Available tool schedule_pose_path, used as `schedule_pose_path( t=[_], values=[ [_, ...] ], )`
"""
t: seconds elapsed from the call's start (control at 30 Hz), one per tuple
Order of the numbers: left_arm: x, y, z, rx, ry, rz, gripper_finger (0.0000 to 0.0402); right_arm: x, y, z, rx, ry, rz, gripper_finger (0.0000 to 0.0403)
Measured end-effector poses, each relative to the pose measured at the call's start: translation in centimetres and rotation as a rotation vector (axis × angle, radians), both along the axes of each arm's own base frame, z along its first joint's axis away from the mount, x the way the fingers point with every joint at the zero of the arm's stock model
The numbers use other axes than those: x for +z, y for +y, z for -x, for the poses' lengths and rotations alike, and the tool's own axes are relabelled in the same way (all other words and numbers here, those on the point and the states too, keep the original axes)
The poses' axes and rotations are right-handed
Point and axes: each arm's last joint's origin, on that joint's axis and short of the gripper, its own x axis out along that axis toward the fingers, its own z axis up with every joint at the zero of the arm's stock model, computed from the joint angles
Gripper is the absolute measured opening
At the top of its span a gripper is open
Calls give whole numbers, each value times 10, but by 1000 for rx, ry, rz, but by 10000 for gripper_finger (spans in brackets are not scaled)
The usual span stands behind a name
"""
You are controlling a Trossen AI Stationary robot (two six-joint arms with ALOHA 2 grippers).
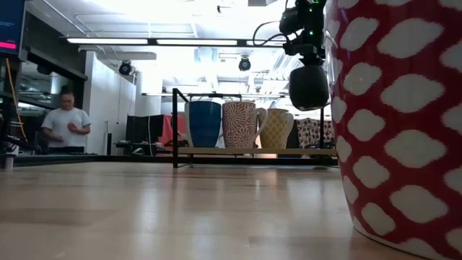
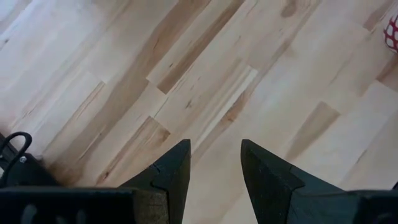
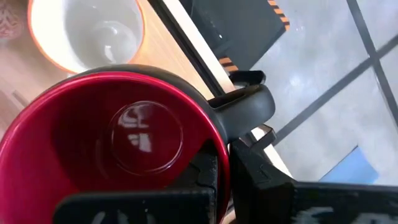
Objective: Place coffee mugs
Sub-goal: Put the black mug on the shelf
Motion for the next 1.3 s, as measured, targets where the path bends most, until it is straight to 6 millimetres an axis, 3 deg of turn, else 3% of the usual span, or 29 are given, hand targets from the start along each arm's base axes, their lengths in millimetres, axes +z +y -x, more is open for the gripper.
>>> schedule_pose_path(
  t=[0.43,0.8,1.3],
  values=[
    [0,4,-5,16,11,13,131,-31,-23,-16,111,75,-37,0],
    [-1,3,-5,17,17,21,131,-53,-46,-10,101,100,-105,0],
    [-1,5,-6,24,18,21,131,-78,-58,-15,135,100,-199,0]
  ],
)
